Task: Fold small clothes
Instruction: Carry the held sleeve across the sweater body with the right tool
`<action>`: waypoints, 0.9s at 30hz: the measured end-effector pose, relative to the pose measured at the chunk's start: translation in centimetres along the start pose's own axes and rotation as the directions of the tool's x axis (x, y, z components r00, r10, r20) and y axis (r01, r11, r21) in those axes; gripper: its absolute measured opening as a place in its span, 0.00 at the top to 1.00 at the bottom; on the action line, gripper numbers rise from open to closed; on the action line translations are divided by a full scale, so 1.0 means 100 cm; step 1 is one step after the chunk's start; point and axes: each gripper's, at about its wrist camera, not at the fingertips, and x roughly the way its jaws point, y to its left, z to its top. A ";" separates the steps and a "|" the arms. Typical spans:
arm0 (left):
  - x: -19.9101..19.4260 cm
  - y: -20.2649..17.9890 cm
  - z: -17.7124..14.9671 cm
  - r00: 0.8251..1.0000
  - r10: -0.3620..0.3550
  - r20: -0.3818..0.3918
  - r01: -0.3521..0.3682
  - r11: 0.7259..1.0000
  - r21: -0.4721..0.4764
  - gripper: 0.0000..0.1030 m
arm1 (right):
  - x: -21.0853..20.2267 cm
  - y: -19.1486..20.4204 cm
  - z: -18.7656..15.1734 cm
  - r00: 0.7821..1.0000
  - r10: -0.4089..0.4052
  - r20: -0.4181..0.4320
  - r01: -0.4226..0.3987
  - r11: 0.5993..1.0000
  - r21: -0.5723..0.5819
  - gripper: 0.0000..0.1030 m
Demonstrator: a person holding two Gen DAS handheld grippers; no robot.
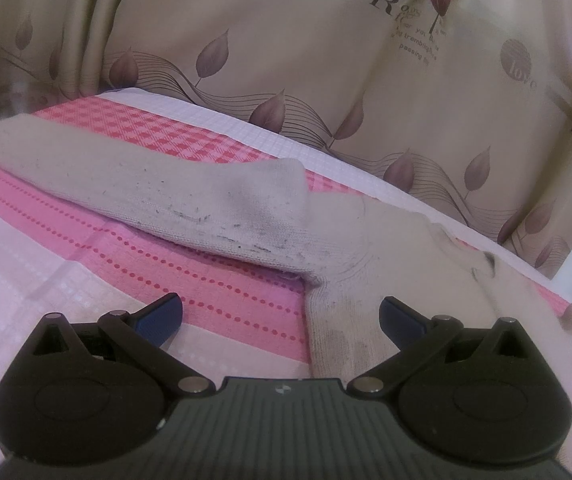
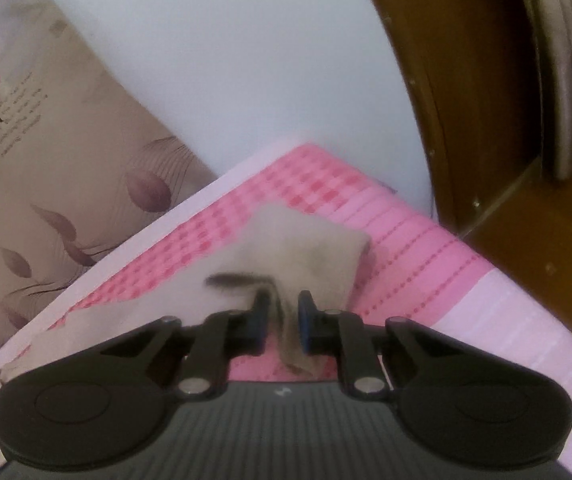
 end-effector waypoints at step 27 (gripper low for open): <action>-0.003 0.007 0.000 0.999 -0.033 0.021 0.034 0.998 -0.055 0.00 | -0.040 0.123 0.012 0.939 0.344 0.027 -0.345 0.936 0.068 0.94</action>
